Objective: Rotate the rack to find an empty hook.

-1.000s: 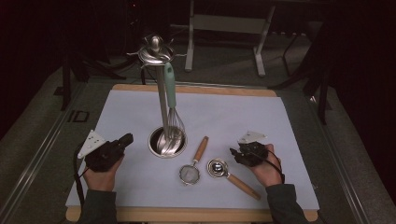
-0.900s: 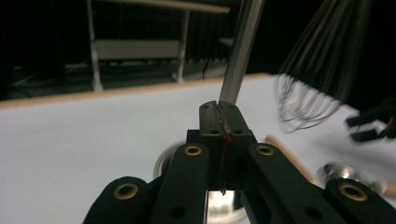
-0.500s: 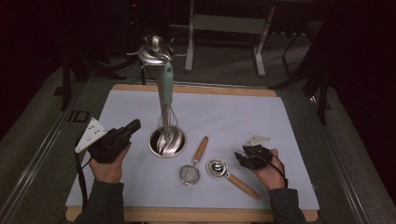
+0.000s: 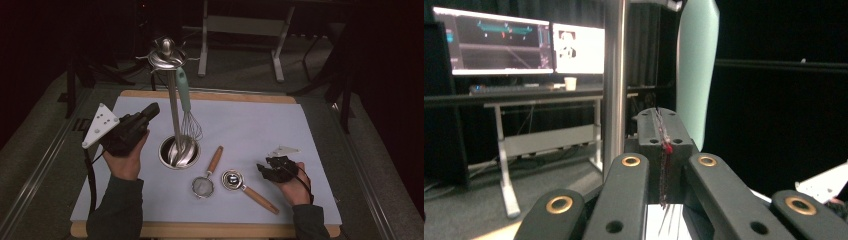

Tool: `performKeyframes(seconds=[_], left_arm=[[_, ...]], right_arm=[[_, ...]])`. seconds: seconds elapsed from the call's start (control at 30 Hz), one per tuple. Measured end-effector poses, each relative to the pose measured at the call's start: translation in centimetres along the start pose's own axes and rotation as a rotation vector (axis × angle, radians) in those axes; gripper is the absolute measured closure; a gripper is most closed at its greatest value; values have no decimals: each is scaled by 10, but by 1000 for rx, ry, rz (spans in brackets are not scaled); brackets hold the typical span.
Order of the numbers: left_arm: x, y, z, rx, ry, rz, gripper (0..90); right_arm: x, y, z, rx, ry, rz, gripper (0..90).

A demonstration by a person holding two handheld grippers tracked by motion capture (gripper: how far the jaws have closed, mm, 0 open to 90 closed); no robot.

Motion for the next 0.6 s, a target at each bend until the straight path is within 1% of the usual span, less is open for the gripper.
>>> performKeyframes(seconds=[0.2,0.3,0.37,0.4,0.43,0.47,0.57,0.6], left_arm=[[0,26,8,-43,2,16,900],[0,39,11,-62,7,18,900],[-1,46,11,-71,15,15,900],[-1,46,11,-71,15,15,900],[-1,52,11,-82,17,21,900],[-2,56,12,-87,18,22,900],[0,62,12,-92,26,30,900],[1,63,12,-91,30,26,900]], right_arm=[[-5,-2,-3,-9,-3,20,538],[-6,-2,-3,-6,-2,17,539],[-6,-4,-2,1,-1,21,539],[-6,-4,-2,1,-1,21,539],[-7,-6,-1,7,-2,22,539],[-8,-7,0,8,-2,23,539],[-8,-7,0,6,2,28,539],[-8,-8,0,7,2,28,539]])
Point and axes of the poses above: each handheld gripper's, and its own axes: z roughly forward along the jaws, y roughly out of its top, x roughly to its left, the point moved 9 cm from there along z, roughly forward along the jaws, and after that the axes turned 6 degrees about z, right-handed, at the moved point
